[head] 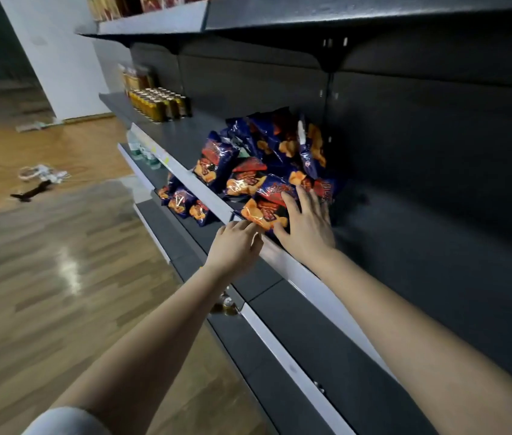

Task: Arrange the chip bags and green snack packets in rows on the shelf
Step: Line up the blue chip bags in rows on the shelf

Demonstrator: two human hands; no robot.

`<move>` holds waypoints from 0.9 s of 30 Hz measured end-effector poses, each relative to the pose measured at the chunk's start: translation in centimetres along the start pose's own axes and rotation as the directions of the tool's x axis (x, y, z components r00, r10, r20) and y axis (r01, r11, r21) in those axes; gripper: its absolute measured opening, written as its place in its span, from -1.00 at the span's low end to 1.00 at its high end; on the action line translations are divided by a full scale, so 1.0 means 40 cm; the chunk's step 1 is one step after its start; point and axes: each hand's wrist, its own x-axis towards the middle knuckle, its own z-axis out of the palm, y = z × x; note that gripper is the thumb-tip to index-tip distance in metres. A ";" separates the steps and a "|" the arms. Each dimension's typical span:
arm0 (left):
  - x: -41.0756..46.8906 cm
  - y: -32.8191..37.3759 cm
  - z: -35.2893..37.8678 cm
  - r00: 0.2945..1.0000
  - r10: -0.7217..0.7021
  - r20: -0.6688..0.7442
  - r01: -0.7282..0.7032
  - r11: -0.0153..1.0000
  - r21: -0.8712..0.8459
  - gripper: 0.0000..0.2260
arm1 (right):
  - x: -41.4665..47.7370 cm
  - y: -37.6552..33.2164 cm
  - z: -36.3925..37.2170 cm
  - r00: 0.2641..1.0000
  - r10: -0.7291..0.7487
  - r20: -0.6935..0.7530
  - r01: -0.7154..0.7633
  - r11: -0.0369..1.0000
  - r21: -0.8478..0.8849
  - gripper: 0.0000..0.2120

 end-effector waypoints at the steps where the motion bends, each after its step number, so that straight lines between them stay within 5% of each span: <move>1: 0.006 -0.023 -0.005 1.000 -0.004 -0.008 0.004 1.000 0.007 -0.72 | 0.019 -0.017 0.014 1.000 -0.005 -0.008 0.005 1.000 -0.004 -0.39; 6: 0.031 -0.127 -0.003 0.999 -0.032 0.009 0.032 0.999 0.022 -0.72 | 0.100 -0.090 0.063 0.995 0.017 -0.102 -0.023 0.998 -0.061 -0.32; 13: 0.052 -0.217 0.033 1.000 -0.022 0.016 0.021 0.999 0.035 -0.75 | 0.164 -0.111 0.123 0.984 0.157 0.082 -0.144 0.978 -0.151 -0.14; 27: 0.078 -0.246 0.077 0.999 0.025 0.030 -0.025 1.000 0.010 -0.74 | 0.197 -0.121 0.133 0.934 0.281 0.219 -0.245 0.953 -0.175 -0.34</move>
